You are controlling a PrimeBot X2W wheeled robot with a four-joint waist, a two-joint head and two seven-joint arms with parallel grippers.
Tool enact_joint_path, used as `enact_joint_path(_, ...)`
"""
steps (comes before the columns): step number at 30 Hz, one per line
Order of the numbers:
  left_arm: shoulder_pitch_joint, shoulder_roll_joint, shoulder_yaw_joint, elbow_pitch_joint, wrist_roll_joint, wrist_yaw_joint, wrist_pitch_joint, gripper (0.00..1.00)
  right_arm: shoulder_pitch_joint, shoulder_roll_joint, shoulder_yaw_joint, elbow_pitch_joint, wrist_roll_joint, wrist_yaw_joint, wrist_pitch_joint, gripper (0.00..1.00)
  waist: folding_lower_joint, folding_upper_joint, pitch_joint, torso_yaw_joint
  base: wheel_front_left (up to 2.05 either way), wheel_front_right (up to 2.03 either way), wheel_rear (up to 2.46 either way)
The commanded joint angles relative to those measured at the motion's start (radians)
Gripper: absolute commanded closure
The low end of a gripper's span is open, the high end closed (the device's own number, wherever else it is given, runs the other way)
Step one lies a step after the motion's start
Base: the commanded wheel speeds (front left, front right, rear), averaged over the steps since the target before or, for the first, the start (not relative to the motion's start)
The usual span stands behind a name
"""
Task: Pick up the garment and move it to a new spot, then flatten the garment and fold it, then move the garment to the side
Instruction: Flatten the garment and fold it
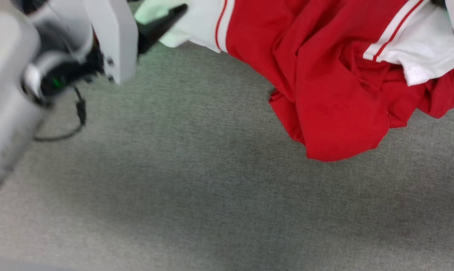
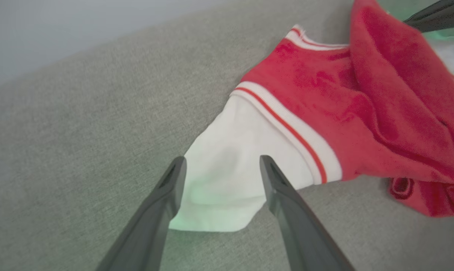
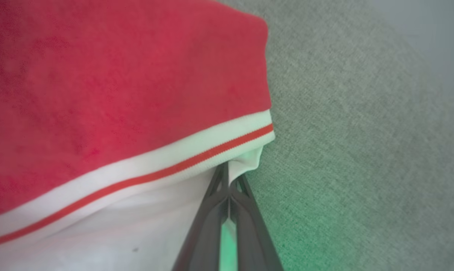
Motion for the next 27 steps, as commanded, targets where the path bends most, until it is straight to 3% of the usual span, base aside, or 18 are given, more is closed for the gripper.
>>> enact_joint_path(1, -0.030, 0.008, -0.021, 0.017, -0.020, 0.001, 0.035, 0.00, 0.048, 0.005, 0.043, 0.040, -0.009, -0.004, 0.013, 1.00, 0.0000, 0.0000, 0.035, -0.028, 0.00, 0.00, 0.00)
enact_joint_path(7, -0.190, -0.001, -0.136, 0.140, -0.123, 0.001, 0.159, 0.00, -0.001, 0.016, 0.110, 0.022, -0.001, -0.004, 0.020, 1.00, 0.0000, 0.0000, 0.087, -0.066, 0.00, 0.00, 0.00)
enact_joint_path(13, -0.241, -0.022, -0.205, 0.220, -0.225, 0.001, 0.245, 0.00, -0.024, 0.015, 0.151, 0.029, 0.017, -0.005, 0.000, 1.00, 0.0000, 0.0000, 0.107, -0.084, 0.00, 0.00, 0.00)
enact_joint_path(15, -0.244, -0.019, -0.231, 0.213, -0.243, 0.001, 0.255, 0.39, -0.027, 0.018, 0.162, 0.036, 0.023, -0.005, -0.010, 1.00, 0.0000, 0.0000, 0.107, -0.086, 0.00, 0.00, 0.00)
enact_joint_path(16, -0.240, -0.018, -0.240, 0.209, -0.259, 0.001, 0.260, 0.67, -0.031, 0.019, 0.167, 0.040, 0.027, -0.005, -0.014, 1.00, 0.0000, 0.0000, 0.106, -0.086, 0.00, 0.00, 0.00)
enact_joint_path(18, -0.240, -0.013, -0.261, 0.196, -0.279, 0.000, 0.265, 1.00, -0.039, 0.021, 0.172, 0.046, 0.031, -0.005, -0.025, 1.00, 0.0000, 0.0000, 0.103, -0.086, 0.00, 0.00, 0.00)
enact_joint_path(23, -0.231, 0.012, -0.273, 0.189, -0.294, 0.001, 0.166, 1.00, -0.052, 0.044, 0.162, 0.057, 0.048, -0.005, -0.100, 1.00, 0.0000, 0.0000, 0.076, -0.091, 0.00, 0.00, 0.00)
enact_joint_path(27, -0.224, 0.018, -0.262, 0.200, -0.299, 0.001, 0.022, 1.00, -0.054, 0.060, 0.131, 0.042, 0.089, -0.003, -0.217, 1.00, 0.0000, 0.0000, 0.037, -0.091, 0.00, 0.00, 0.00)
